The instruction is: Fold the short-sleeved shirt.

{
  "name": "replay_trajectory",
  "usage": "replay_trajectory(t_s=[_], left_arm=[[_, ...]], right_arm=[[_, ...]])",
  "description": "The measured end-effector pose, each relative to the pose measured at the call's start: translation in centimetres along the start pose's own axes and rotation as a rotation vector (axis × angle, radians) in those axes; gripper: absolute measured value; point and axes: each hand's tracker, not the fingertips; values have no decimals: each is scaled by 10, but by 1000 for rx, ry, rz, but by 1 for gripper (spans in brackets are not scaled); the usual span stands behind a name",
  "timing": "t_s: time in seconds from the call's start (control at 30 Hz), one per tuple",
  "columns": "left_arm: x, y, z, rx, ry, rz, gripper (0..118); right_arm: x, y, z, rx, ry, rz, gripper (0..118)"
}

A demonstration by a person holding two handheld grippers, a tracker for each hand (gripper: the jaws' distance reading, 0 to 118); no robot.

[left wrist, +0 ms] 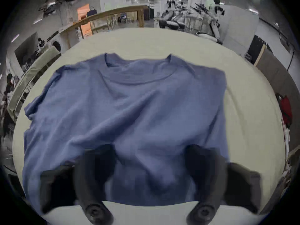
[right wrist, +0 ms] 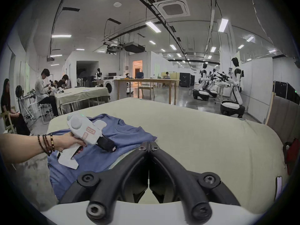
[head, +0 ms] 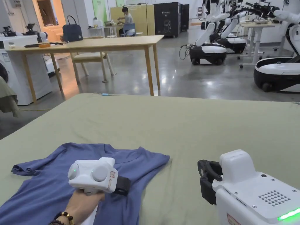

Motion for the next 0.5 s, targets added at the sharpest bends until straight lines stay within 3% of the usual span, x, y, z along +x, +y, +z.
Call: replay_trajectory(t_s=[0.03,0.07,0.13,0.23,0.5], left_arm=[[-3,2,4,47,-26,-8,9],[-3,3,9,93,-19,-9,0],[-3,0,8,51,90,-3,0],[-5,-5,3,34,13,41,0],[19,16,73,319,-36,-16,0]], right_arm=[[0,-1,0,-1,-4,-3,1],[0,-1,0,-1,-13,-6,1],[0,-2,0,-2,-26,-10,1],[1,-2,0,-13,-29,-13,1],[20,2,32,9,-60,-19,1]])
